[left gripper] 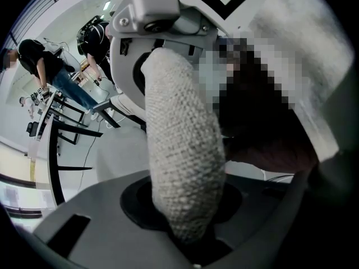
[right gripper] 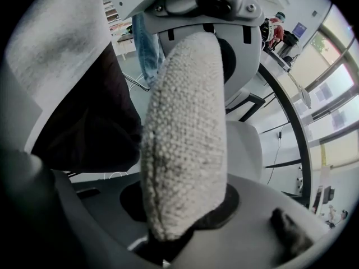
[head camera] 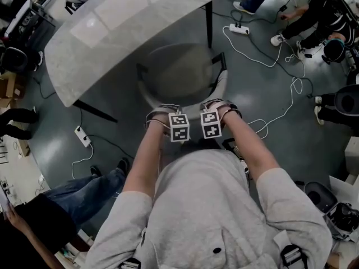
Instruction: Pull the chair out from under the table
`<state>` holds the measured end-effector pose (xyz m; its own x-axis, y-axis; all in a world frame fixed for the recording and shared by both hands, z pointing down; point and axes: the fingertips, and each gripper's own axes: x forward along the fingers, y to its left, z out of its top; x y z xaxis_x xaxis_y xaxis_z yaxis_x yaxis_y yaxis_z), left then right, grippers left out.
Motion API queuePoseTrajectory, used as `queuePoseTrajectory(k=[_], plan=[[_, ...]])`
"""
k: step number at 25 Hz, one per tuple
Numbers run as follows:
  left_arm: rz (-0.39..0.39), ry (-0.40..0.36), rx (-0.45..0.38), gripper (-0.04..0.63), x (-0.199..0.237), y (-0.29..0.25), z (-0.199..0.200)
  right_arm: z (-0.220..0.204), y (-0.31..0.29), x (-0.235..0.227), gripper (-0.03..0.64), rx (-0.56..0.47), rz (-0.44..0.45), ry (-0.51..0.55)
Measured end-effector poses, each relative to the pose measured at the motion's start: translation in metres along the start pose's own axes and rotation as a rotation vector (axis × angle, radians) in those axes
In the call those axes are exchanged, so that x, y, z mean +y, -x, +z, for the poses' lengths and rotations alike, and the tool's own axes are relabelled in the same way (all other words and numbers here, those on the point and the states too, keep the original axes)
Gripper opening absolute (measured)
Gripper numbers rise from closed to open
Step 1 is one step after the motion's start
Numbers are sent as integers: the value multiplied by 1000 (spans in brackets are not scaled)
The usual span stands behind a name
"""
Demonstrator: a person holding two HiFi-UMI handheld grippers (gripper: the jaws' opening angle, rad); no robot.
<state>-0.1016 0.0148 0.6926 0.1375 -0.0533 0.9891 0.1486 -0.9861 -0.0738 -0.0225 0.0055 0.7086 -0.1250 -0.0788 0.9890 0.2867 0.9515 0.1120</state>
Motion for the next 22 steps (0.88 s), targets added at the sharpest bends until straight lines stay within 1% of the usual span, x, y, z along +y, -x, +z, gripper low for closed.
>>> queuePoseTrajectory(k=[7, 22], plan=[[5, 17, 2, 112, -16, 0, 13, -4, 3, 20, 110, -3, 11, 7], [-13, 68, 2, 113, -69, -2, 46, -11, 9, 76, 110, -8, 12, 50]])
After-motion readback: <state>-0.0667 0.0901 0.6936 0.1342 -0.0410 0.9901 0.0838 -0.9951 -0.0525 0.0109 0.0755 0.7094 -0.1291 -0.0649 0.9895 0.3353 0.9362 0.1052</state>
